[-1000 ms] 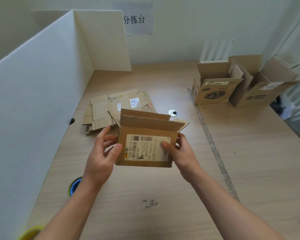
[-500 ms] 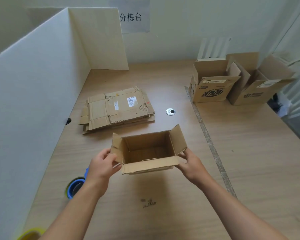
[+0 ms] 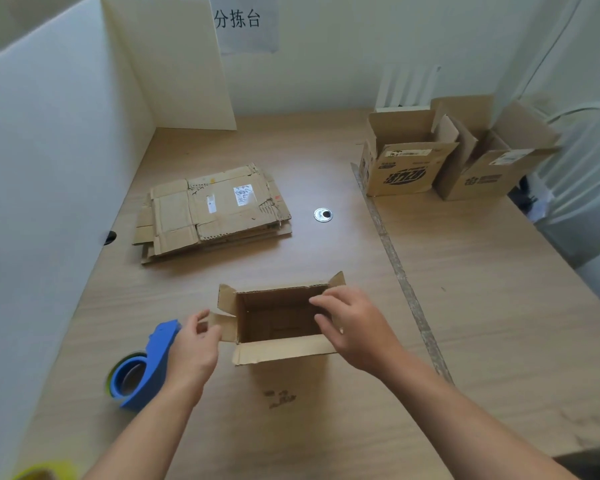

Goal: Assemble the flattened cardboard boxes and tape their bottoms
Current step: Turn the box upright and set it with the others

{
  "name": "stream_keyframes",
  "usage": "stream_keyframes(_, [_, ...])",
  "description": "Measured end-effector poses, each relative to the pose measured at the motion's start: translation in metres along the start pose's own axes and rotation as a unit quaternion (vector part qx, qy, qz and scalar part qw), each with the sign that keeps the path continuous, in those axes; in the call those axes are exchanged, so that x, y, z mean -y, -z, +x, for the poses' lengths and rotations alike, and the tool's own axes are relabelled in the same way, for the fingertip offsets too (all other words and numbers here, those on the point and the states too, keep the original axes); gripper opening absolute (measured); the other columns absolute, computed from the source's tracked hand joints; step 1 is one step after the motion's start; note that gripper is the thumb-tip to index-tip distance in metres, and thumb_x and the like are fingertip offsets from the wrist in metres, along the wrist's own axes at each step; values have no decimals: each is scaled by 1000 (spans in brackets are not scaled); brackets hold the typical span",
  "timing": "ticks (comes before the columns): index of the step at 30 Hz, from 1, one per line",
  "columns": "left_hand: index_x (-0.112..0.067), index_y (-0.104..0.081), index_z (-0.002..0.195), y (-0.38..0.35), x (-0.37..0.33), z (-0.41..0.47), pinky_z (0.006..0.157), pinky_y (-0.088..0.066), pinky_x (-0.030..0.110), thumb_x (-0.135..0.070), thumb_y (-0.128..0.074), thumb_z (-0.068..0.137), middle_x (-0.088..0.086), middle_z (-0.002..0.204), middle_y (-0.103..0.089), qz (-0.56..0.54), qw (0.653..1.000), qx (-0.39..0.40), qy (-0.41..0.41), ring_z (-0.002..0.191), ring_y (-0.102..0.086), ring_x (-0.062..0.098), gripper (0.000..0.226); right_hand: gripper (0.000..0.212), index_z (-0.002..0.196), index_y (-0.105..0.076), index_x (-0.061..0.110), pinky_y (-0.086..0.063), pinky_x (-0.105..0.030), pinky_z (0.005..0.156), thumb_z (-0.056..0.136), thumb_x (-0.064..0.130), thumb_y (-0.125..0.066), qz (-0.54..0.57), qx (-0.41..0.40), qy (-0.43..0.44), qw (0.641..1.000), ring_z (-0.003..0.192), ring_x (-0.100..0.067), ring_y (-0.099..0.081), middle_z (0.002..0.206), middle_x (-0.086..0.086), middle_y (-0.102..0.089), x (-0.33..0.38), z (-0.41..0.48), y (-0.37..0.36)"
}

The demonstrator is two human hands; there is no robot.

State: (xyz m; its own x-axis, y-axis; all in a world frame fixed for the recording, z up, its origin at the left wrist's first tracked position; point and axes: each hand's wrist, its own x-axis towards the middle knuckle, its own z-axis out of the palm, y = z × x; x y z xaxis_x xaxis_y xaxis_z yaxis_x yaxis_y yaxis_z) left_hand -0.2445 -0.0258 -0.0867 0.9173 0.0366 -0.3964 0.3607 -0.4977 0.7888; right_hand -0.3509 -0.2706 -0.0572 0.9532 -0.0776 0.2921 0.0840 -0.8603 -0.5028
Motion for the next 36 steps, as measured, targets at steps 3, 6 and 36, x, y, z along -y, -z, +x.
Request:
stream_keyframes(3, [-16,-49,142,4,-6,-13,104,-40,38,-20,-64,94,2,134,-51,156,962,-54,-216,123,-48,20,51,25,117,-71,14,-51,-44,86,95,23,-62,-42,54,22,997,101,-29,-58,112,-3,-67,2,9,-8])
stream_keyframes(6, [-17,-61,132,3,-10,-23,103,-40,36,-25,-69,90,-2,128,-57,244,895,-18,-373,122,-49,18,44,29,122,-69,13,-50,-46,91,96,23,-62,-70,51,16,996,112,-30,-56,121,-5,-65,-5,21,-12])
stream_keyframes(36, [-18,-54,135,-19,11,4,119,-27,46,-55,-63,88,13,162,-22,491,778,84,-381,152,-13,31,60,40,133,-59,25,-31,-38,102,101,45,-49,-62,107,-160,979,123,-22,-42,135,4,-52,-63,72,-66])
